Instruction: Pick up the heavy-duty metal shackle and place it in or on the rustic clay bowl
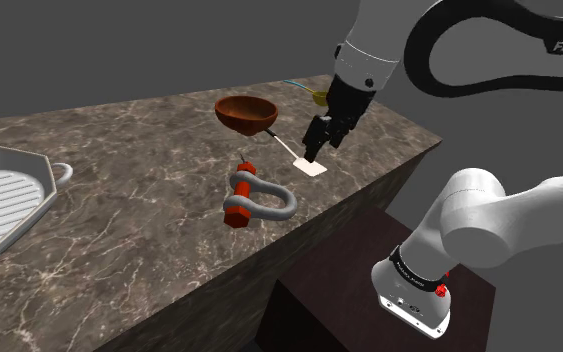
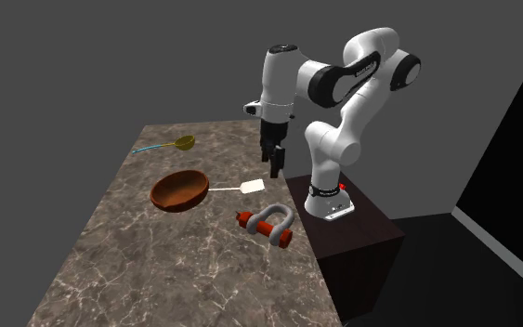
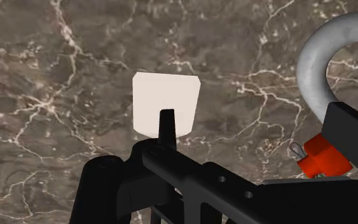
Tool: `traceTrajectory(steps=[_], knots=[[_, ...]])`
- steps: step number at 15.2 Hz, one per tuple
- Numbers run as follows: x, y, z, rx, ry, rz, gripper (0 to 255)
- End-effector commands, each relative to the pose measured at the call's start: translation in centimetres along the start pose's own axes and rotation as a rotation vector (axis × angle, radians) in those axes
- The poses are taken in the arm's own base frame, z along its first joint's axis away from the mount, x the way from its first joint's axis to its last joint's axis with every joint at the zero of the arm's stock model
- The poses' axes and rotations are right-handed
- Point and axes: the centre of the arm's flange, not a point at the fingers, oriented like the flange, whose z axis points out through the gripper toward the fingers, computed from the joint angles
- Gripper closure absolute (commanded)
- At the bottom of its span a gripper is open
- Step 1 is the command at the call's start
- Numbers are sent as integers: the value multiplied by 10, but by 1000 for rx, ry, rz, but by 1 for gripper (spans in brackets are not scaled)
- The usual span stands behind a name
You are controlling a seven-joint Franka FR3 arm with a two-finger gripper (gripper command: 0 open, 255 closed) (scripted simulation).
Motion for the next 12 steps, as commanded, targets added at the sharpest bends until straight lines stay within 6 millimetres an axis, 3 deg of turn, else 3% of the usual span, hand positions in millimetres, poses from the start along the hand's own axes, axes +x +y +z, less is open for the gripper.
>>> traceTrajectory(steps=[1,6,12], knots=[[-4,-20,12,14,23,-17,0],[-12,-75,39,45,74,-60,0],[-10,-76,70,45,74,-60,0]])
